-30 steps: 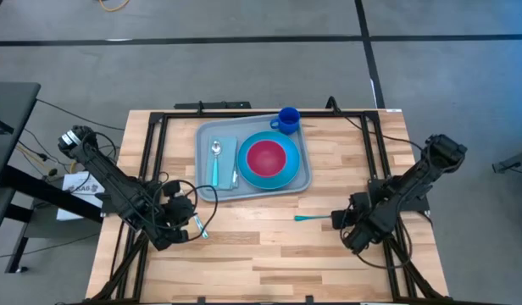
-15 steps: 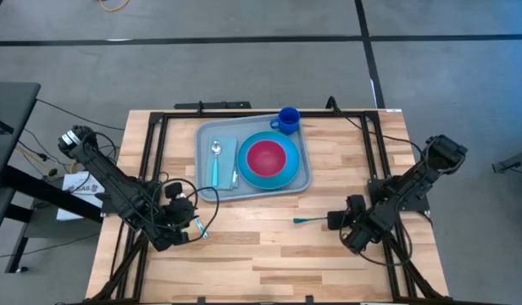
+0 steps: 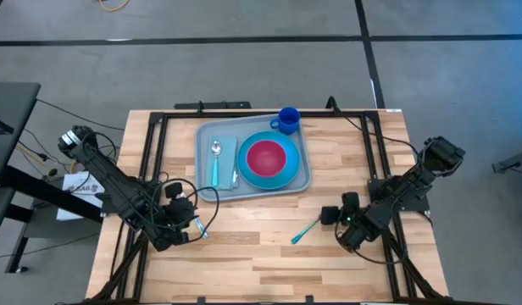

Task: Set up tray
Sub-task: Put the iridescent fork on the blue napkin

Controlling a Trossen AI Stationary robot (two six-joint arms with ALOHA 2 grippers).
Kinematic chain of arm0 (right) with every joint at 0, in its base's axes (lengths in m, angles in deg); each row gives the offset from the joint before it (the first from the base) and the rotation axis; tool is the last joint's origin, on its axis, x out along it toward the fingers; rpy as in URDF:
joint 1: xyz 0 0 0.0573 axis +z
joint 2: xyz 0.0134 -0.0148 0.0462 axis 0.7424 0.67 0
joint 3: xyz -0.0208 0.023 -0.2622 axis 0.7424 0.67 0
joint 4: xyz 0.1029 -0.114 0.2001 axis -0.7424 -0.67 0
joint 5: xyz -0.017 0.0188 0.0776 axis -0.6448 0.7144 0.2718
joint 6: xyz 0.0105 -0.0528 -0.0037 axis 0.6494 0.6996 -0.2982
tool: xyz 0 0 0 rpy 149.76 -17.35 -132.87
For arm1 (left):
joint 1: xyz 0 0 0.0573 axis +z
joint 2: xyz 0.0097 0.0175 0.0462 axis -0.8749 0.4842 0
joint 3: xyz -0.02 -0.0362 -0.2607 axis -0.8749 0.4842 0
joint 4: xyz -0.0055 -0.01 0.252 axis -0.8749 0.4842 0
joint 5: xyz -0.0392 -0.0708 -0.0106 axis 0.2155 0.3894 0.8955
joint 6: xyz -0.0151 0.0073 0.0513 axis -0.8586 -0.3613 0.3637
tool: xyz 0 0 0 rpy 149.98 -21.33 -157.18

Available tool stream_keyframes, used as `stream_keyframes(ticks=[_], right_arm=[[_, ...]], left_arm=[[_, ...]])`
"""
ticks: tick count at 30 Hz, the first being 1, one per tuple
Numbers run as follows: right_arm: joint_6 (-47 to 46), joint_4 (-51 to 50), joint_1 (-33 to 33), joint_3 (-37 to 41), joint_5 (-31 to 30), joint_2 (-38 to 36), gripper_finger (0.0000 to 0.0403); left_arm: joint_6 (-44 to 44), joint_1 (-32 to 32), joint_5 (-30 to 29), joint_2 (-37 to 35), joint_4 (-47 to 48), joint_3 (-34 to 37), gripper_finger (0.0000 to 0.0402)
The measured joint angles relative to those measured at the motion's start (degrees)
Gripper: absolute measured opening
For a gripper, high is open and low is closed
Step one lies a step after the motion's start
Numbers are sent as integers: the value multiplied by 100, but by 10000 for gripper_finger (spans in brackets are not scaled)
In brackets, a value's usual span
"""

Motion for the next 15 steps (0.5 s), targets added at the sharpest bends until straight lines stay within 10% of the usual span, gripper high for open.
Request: stream_keyframes(ticks=[15], right_arm=[[600, 1111, -531, 146, -1095, 790, 87]], left_arm=[[-2, 0, 19, 0, 0, 0, 96]])
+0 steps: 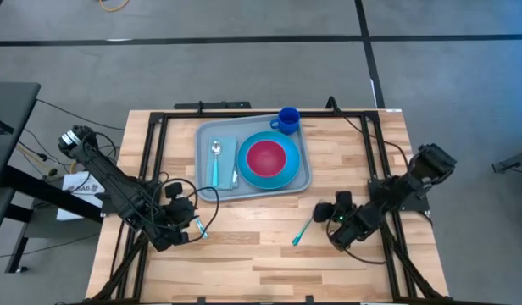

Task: Set up tray
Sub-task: Put the iridescent fork on the blue napkin

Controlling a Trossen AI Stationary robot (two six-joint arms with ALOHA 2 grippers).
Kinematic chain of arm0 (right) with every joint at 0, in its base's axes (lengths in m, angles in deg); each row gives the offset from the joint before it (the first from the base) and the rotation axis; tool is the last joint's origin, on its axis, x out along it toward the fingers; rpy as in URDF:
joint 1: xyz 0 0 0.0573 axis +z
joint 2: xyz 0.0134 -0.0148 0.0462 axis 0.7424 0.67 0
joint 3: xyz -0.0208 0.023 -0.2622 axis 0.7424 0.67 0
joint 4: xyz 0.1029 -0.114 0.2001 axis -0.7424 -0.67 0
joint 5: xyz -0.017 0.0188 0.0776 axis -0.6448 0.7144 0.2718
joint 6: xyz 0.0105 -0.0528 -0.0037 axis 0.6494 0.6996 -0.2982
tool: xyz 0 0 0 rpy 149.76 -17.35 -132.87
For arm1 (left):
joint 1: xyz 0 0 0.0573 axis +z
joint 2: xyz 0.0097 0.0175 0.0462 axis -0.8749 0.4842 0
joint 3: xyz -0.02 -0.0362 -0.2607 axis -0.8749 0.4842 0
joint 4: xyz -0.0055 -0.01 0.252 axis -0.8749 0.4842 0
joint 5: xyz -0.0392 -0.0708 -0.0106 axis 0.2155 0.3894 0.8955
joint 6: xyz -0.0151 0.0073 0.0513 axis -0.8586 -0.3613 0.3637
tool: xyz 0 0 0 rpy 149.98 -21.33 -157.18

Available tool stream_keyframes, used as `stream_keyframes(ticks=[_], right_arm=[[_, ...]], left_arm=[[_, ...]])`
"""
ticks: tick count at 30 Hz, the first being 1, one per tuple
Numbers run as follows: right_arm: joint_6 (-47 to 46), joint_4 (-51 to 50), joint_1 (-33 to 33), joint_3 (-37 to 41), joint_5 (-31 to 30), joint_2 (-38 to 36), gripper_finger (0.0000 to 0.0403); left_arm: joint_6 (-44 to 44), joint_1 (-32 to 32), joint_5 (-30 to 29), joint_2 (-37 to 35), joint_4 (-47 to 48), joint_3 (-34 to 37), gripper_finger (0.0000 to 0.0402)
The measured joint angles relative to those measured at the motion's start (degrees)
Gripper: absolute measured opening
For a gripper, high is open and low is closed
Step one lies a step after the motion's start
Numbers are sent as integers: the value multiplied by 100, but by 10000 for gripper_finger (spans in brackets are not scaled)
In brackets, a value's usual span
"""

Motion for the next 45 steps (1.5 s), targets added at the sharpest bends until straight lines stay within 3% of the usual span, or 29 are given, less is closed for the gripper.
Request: stream_keyframes(ticks=[9, 18, 26, 33, 38, 41, 45], right_arm=[[503, 508, -285, -68, -351, 536, 83], [1376, 693, -563, -428, -298, 608, 10], [2542, 637, -586, -1275, 9, 635, 3], [4136, 1030, -641, -2295, -872, 624, 2], [5718, 1986, -1235, -2734, -1607, 622, 1], [7218, 3241, -1837, -2864, -1283, 630, 1], [8838, 5193, -2786, -2960, 148, 920, 1]], left_arm=[[0, 0, 0, 0, 0, 0, 96], [4, 0, 0, 2, 2, -2, 96], [-37, -2, 11, 0, 2, -1, 96], [-152, -2, 14, 0, -2, -2, 96], [-258, -2, 124, -2, 35, -18, 96], [-204, -2, 121, -11, 168, -144, 96], [-167, -2, 119, -14, 516, -388, 96]])
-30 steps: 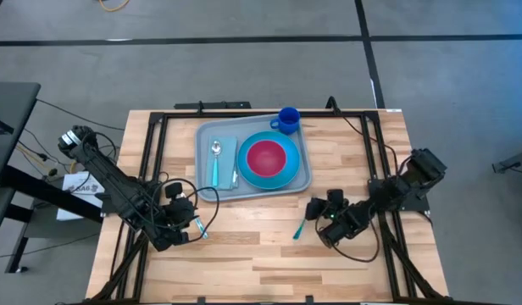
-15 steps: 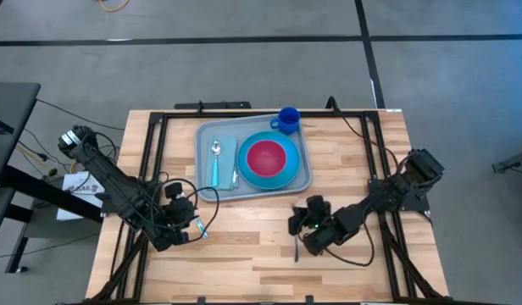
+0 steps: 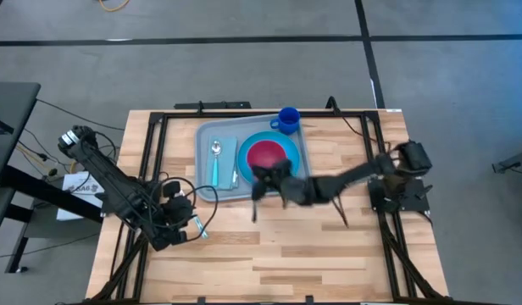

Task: Set up tray
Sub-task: Put the iridescent fork on the blue napkin

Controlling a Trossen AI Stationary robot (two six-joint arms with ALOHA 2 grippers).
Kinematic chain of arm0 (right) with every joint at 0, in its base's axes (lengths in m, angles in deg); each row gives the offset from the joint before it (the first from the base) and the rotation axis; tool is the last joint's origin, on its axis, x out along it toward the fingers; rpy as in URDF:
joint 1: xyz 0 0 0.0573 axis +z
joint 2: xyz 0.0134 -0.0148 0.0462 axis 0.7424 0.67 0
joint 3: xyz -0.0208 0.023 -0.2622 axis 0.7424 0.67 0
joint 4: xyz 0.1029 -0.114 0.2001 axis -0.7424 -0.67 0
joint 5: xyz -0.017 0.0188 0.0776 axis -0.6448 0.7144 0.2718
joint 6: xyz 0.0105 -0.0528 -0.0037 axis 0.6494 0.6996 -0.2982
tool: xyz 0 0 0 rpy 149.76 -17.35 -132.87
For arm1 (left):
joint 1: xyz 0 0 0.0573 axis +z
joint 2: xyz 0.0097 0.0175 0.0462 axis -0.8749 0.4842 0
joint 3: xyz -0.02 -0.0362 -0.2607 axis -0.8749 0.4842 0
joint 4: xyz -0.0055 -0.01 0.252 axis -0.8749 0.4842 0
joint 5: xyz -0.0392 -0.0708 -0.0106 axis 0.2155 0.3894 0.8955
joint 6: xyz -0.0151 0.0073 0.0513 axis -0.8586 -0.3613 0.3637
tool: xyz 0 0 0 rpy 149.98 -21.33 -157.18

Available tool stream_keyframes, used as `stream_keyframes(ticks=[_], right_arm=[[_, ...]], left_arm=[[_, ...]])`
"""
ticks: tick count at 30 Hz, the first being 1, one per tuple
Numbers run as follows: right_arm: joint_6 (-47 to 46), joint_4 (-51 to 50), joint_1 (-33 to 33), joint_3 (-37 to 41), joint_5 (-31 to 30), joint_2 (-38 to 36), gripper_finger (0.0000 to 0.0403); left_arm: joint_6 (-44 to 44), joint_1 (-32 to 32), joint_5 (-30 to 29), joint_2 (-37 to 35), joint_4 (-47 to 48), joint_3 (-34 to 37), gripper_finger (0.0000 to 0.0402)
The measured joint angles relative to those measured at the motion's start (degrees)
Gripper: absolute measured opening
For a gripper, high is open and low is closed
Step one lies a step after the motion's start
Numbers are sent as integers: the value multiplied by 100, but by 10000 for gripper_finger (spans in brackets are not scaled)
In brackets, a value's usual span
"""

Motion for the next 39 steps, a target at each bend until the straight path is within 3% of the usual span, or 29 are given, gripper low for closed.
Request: stream_keyframes(ticks=[2, 5, 10, 18, 22, 29, 39], right_arm=[[91, 656, -452, -169, 778, 234, 1], [126, 817, -981, -606, 1611, 741, 1], [143, 485, -1356, -1823, 2166, 1844, 0], [-36, -2457, -1591, -3987, 1613, 2830, 0], [-55, -3041, -1594, -4739, 1619, 3071, 0], [-609, -3485, -1612, -5067, 1637, 3572, 0], [-518, -3615, -1746, -5090, 1583, 3642, 0]], left_arm=[[-2, 2, -12, -2, 154, -120, 96], [-2, -2, -41, -4, 326, -215, 96], [-2, 0, -99, -4, 425, -231, 96], [-87, -39, -10, -4, 423, -231, 96], [-96, -42, -12, -4, 416, -231, 96], [-129, -42, -23, -4, 408, -231, 96], [-133, -42, -165, -4, 406, -231, 96]])
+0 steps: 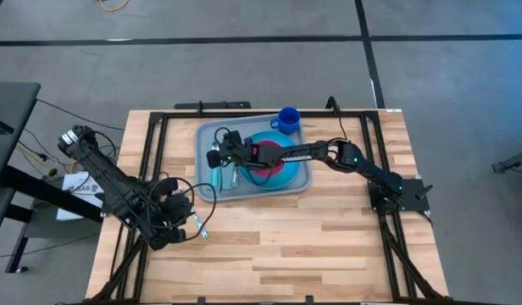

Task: Set up tray
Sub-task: Put the iridescent fork on the blue napkin, then put the green knife on the blue napkin

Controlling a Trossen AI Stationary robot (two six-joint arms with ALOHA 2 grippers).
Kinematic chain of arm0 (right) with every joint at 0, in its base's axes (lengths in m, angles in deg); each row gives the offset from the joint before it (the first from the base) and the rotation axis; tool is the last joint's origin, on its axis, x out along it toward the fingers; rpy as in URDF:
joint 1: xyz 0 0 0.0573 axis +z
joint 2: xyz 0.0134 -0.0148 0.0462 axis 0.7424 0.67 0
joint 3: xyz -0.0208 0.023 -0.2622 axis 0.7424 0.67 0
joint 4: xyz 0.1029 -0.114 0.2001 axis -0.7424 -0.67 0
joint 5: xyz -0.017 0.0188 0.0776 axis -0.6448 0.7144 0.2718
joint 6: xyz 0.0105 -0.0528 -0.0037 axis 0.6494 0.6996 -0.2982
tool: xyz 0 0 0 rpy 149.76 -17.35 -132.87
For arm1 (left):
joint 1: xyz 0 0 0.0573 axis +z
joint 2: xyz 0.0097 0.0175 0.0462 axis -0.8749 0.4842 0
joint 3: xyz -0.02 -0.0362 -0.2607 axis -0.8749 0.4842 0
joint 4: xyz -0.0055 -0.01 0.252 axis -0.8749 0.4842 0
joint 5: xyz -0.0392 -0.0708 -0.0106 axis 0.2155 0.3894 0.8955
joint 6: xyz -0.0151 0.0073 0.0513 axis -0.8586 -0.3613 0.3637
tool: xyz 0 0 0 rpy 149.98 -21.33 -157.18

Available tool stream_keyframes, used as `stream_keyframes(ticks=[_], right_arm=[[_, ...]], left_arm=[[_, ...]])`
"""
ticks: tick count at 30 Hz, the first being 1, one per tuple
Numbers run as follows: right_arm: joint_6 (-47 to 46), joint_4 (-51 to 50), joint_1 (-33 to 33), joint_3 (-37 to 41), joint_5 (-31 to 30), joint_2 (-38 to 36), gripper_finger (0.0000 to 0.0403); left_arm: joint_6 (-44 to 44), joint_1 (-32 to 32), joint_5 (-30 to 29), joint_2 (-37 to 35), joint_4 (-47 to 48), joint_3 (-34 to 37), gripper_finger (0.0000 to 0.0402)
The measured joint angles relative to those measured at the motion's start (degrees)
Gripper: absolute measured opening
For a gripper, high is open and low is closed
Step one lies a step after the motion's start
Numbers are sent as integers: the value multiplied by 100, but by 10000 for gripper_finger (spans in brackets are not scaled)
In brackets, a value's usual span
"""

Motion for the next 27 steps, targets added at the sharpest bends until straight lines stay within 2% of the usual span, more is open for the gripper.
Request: stream_keyframes(ticks=[5, 13, 27], right_arm=[[-73, -10, -162, 2, 84, 0, 4], [148, -52, -298, 4, 622, 0, 29], [241, -66, -303, 10, 654, -35, 81]], left_arm=[[0, 0, 0, 0, 1, 0, 96], [-1, 0, 0, 0, 2, 0, 96], [-4, 0, 16, 0, 2, 2, 96]])
